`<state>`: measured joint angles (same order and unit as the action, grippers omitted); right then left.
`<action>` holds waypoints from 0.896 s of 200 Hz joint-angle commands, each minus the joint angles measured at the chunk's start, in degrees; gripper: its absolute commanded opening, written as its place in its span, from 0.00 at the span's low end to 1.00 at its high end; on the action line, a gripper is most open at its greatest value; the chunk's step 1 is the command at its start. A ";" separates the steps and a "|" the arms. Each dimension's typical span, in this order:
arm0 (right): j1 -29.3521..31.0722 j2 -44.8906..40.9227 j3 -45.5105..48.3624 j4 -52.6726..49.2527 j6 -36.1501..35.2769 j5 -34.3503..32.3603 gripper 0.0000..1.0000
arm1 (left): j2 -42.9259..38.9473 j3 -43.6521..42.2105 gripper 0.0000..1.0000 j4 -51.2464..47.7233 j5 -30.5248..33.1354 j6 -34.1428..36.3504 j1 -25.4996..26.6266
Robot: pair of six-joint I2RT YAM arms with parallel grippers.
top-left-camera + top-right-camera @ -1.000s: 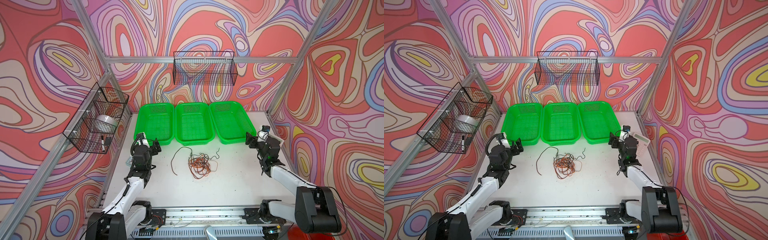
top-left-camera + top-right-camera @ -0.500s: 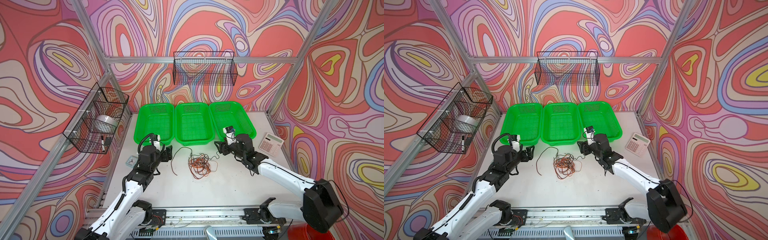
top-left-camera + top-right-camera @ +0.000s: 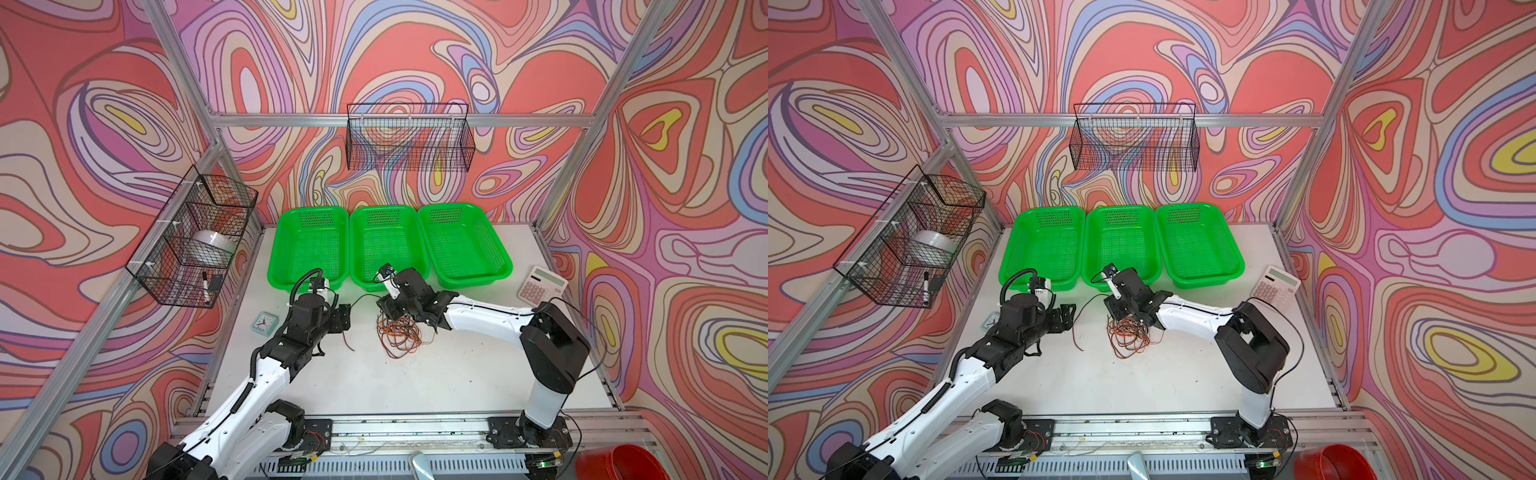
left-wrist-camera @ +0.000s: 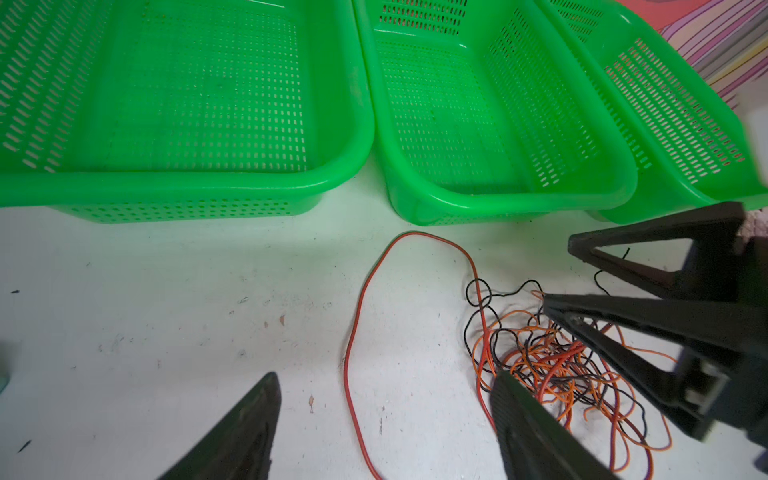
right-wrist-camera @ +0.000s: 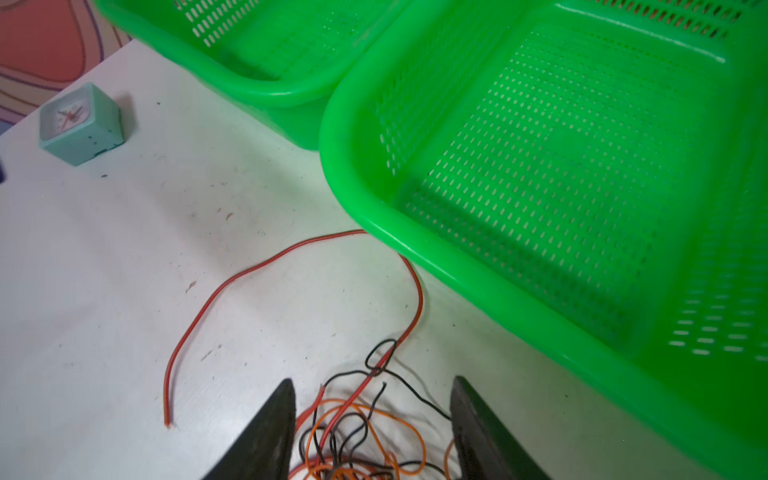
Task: Untangle the cables
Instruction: 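Reach both grippers toward the wire pile and grasp the red wire with the right gripper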
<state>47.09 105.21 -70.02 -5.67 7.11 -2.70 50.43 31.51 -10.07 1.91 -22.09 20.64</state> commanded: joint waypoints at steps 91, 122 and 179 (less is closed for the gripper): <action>3.73 10.32 1.68 4.99 15.94 -9.72 0.50 | 1.76 1.88 0.83 -2.76 1.05 -2.24 0.10; 4.22 12.95 0.34 5.07 18.94 -12.27 0.46 | 1.29 1.41 0.83 -2.33 1.59 -2.43 0.12; 4.62 16.43 -0.19 5.50 14.24 -12.18 0.25 | 1.13 1.10 0.84 -2.06 2.38 -2.28 0.10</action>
<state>51.46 118.96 -71.05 -0.32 23.31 -15.84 51.81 31.53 -11.05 3.33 -23.66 20.64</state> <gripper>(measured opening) 0.307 0.837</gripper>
